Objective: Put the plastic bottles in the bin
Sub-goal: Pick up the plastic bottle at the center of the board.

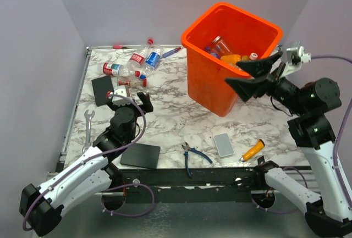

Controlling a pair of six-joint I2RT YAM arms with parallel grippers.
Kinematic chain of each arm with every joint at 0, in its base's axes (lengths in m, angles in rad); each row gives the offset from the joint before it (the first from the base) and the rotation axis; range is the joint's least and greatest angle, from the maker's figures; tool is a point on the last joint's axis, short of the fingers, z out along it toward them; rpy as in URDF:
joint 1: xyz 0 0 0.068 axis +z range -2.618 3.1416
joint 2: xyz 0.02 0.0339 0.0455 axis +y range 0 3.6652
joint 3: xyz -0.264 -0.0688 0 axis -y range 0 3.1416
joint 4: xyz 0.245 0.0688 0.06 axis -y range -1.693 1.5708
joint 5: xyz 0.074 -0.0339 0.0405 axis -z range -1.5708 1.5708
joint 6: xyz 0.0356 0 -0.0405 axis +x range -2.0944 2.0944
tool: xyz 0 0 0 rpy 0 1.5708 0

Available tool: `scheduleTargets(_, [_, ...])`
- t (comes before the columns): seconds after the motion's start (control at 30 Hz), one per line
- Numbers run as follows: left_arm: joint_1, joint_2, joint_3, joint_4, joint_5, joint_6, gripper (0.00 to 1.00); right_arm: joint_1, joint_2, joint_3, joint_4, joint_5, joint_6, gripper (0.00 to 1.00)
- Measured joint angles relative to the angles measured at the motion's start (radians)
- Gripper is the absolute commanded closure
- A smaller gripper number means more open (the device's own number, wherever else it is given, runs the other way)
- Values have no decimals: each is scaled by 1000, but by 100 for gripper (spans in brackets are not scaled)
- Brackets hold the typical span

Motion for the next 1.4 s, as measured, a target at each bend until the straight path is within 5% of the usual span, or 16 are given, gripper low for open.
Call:
scheduleTargets(0.17, [77,238,201,-105,30,-48,1,0,-163,-192,-35,-112,11,14])
scheduleTargets(0.33, [320,520,454,-222,166,-165,1,0,-238,-326,-89,-155,19,14])
scheduleTargets(0.57, [546,732,504,-286,278,-488,1,0,-333,-442,-101,-188,52,14])
scheduleTargets(0.87, [547,964,544,-285,280,-899,1,16,-399,-475,-82,-200,106,14])
scheduleTargets(1.1, [547,1089,623,-269,236,-1041,6,16,-440,-488,-71,-202,132,14])
scheduleTargets(1.3, [547,1186,677,-261,215,-1083,17,16,-463,-493,-72,-199,133,14])
scheduleTargets(1.4, [547,1214,703,-255,207,-1089,32,16,-467,-496,-81,-190,133,14])
